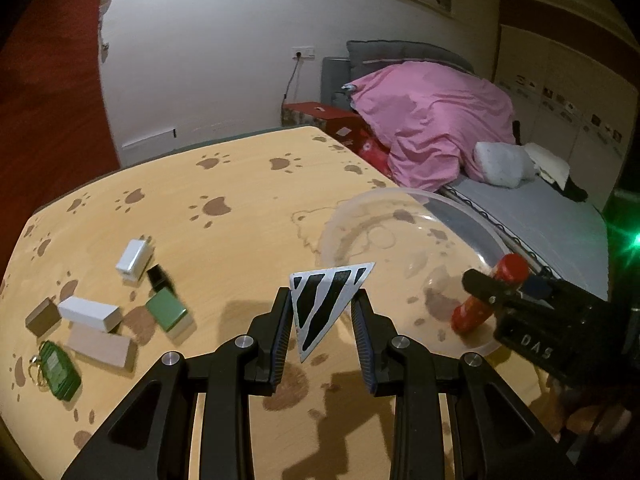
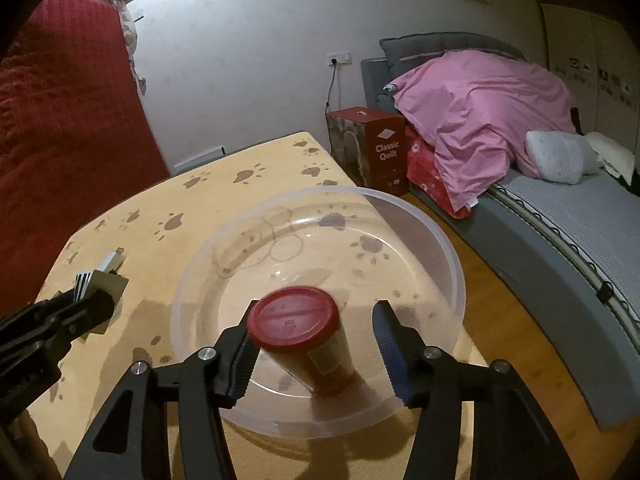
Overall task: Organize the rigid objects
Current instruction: 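Carry the red can into the clear bowl with right tool while left carries triangle block, then open the right tool to release the can while left drops triangle block into bowl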
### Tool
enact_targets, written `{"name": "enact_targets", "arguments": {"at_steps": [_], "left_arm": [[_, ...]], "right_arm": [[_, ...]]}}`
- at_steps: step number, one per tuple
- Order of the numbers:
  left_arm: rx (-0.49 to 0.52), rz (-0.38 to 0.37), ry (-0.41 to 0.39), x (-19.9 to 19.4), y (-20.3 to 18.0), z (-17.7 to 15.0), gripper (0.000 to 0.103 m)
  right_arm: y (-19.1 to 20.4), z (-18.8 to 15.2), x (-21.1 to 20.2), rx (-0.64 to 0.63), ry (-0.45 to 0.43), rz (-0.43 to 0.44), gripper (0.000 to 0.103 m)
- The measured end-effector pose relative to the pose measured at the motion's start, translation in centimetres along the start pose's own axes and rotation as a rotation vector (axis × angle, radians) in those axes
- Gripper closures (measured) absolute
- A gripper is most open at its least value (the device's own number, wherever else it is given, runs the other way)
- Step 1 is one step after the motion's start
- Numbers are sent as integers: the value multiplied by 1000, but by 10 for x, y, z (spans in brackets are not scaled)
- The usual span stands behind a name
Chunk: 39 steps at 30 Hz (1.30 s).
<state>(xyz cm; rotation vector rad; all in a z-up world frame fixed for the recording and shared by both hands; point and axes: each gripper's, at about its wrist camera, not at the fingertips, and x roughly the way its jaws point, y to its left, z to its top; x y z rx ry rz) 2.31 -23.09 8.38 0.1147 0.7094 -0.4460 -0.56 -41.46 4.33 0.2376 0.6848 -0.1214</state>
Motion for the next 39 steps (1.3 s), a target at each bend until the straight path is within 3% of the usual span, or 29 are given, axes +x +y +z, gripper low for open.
{"name": "enact_targets", "arguments": {"at_steps": [21,23,25,27,37,39], "left_arm": [[60,-61,35,36,-34,15,71],[58,-80,45,41,-36,16,66],[52,-84,41,43,-36,16,37],[45,-68,24,43,-34,16,31],[14,-31,37,38,-20,12,30],[10,-20,37,36,-17,11,27]], "right_arm": [[-10,0,12,11,10,-34,33],[-11,0,12,13,9,-36,32],[-13,0,11,17,5,-44,31],[-15,0,10,22,2,-53,30],[-13,-1,8,15,-3,-54,28],[-12,-1,7,14,-5,-52,23]]}}
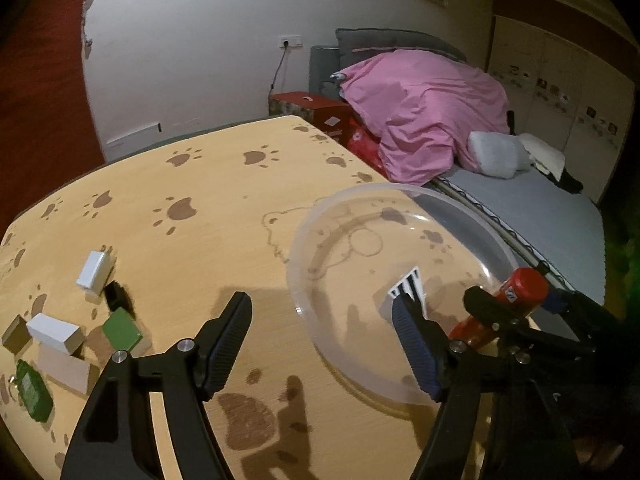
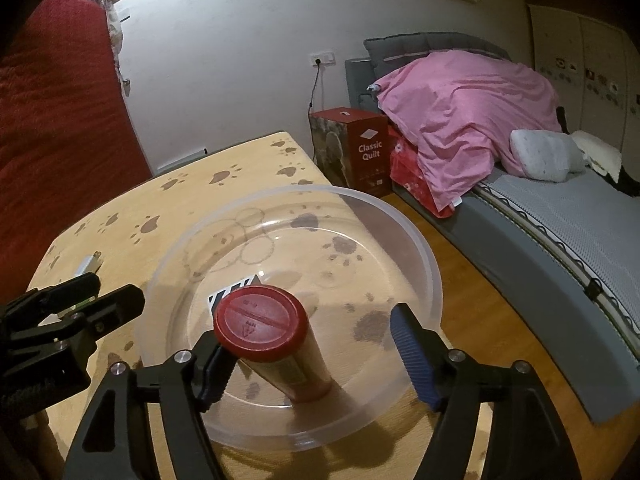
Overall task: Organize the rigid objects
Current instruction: 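Open the right tool to release the can while left drops triangle block into bowl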
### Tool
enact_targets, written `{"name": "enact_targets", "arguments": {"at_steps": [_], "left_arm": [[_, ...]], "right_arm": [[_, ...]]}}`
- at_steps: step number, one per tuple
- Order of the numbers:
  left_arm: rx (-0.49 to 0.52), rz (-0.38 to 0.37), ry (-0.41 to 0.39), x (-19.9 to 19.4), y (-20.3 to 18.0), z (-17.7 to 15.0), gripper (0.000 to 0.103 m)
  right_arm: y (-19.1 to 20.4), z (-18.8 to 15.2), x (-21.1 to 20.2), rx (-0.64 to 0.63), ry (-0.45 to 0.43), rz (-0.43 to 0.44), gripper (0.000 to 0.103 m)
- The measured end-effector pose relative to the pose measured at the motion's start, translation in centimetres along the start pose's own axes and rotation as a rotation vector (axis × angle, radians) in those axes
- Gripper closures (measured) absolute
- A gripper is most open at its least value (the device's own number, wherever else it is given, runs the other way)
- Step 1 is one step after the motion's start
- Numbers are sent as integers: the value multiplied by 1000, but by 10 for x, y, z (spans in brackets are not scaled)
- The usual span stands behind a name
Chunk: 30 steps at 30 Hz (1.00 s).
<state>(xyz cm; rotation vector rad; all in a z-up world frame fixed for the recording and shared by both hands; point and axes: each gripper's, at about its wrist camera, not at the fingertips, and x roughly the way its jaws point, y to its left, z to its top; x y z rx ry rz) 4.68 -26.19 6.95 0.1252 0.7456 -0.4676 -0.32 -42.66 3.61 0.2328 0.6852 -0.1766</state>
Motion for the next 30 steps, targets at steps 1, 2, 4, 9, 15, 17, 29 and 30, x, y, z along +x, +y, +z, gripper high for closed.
{"name": "enact_targets", "arguments": {"at_steps": [1,2,4,9,15,17,29,30], "left_arm": [[-5,5,-1,-1,2,-1,25],[-12,10,-1,-2,6,-1,25],[-24,15,-3,-4,11,-2,23],[-40,33,-7,-12,21,-7,22],[-87,50,-6,-19,39,-15,18],[-104,56,-4,-21,46,-18,18],[-161,50,-10,-31,76,-27,18],[-161,49,-9,-31,77,-27,18]], "right_arm": [[0,0,0,0,-2,1,20],[0,0,-1,3,-5,2,15],[0,0,-3,7,-15,-1,11],[4,1,-7,5,-37,-9,9],[7,10,-18,4,-125,23,3],[9,13,-19,-5,-134,13,3],[-5,-1,-57,-19,-162,-50,3],[-6,-2,-60,-23,-164,-61,3]]}}
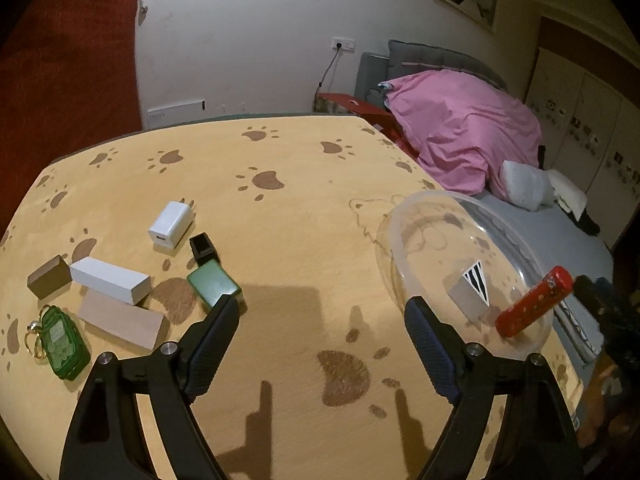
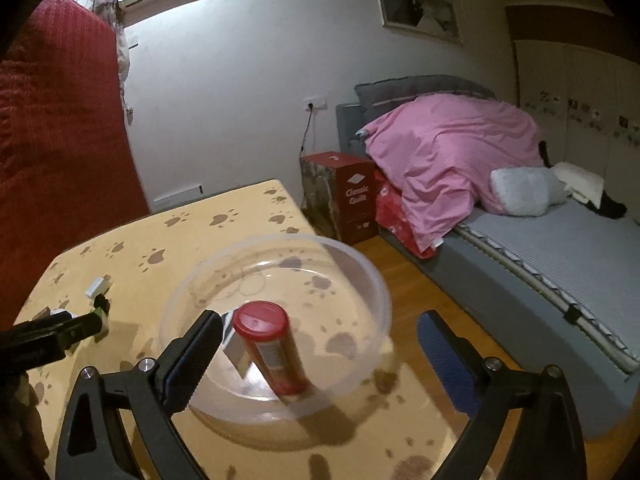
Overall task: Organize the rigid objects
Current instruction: 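Open the right tool to release the can while left drops triangle block into bowl, then withdraw both tools from the bowl back toward the remaining objects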
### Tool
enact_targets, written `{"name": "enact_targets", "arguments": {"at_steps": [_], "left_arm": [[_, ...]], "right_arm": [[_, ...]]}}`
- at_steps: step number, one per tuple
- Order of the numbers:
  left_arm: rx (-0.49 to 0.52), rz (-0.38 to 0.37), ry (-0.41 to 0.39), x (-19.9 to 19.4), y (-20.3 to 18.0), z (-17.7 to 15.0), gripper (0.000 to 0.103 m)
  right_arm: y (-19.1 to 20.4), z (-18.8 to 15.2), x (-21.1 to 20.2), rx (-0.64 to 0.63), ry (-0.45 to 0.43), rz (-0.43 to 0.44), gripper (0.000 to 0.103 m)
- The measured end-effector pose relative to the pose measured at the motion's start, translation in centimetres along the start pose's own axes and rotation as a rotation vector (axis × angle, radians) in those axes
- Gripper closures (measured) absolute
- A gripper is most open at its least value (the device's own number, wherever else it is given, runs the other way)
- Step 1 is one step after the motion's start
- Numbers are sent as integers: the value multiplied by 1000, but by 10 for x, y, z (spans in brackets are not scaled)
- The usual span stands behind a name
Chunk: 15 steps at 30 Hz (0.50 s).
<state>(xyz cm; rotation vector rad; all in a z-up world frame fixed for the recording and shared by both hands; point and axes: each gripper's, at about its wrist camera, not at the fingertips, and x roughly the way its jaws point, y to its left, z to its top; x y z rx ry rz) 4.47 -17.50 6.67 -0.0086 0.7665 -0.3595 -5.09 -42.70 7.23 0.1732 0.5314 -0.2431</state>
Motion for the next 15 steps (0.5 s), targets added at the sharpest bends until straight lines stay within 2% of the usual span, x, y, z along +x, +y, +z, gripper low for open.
{"name": "enact_targets", "arguments": {"at_steps": [3,7,11,15], "left_arm": [[-5,-4,-1,-2,4,-2,18],[-17,-5,-4,-5,9,-4,18],[-24,4,-12,-12,18,-8,18],[-47,20,-19,-16,33,-10,18]], "right_arm": [[-2,-2,-1,-28,18,-64,3],[0,-5,18,-40,64,-132,3],[9,-2,33,-62,75,-140,3],[19,3,43,-77,75,-110,3]]}}
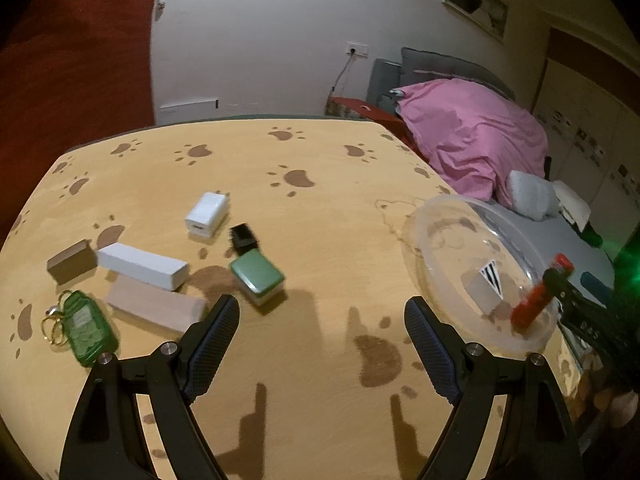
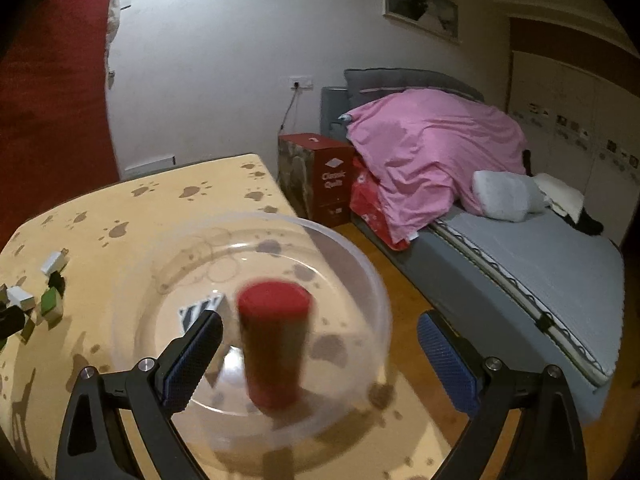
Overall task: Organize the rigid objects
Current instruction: 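Withdraw both tools from the bowl back toward the remaining objects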
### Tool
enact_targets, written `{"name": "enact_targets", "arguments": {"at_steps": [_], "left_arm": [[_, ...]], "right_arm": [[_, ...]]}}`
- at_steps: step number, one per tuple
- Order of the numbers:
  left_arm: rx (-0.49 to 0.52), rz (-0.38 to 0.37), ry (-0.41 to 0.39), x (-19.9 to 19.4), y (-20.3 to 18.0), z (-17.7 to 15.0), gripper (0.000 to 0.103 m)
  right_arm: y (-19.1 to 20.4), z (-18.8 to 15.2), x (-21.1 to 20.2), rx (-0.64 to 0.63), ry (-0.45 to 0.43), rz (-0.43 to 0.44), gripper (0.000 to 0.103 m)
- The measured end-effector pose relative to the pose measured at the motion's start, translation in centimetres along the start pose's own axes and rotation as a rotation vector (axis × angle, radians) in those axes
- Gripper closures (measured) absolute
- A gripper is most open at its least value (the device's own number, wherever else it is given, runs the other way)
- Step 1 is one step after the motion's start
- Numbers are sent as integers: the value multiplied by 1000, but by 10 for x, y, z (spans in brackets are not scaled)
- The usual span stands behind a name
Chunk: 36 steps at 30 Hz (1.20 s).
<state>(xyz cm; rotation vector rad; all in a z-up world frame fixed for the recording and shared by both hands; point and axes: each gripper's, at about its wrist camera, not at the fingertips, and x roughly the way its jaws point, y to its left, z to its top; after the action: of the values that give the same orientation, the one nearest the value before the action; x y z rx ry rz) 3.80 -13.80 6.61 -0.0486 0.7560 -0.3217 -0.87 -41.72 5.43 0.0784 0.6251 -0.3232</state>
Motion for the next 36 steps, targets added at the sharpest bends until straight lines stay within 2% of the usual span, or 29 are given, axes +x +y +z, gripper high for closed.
{"name": "enact_targets", "arguments": {"at_steps": [3,7,15,22,30,36], "left_arm": [[-27,17,1,-2,14,-2,18],[-55,32,6,-2,28,-5,18],[-81,50,10,-6,45,-11,18],[-109,73,4,-11,63,-13,18],[-155,107,-1,-14,89,-15,18],[-163,141,-5,-15,100,-17,18]], "right_arm": [[5,2,-1,-3,-6,52,3],[8,3,6,43,31,159,3],[28,14,24,68,52,201,3],[49,33,50,106,67,292,3],[70,39,38,33,16,311,3],[82,33,28,13,29,324,3]]}}
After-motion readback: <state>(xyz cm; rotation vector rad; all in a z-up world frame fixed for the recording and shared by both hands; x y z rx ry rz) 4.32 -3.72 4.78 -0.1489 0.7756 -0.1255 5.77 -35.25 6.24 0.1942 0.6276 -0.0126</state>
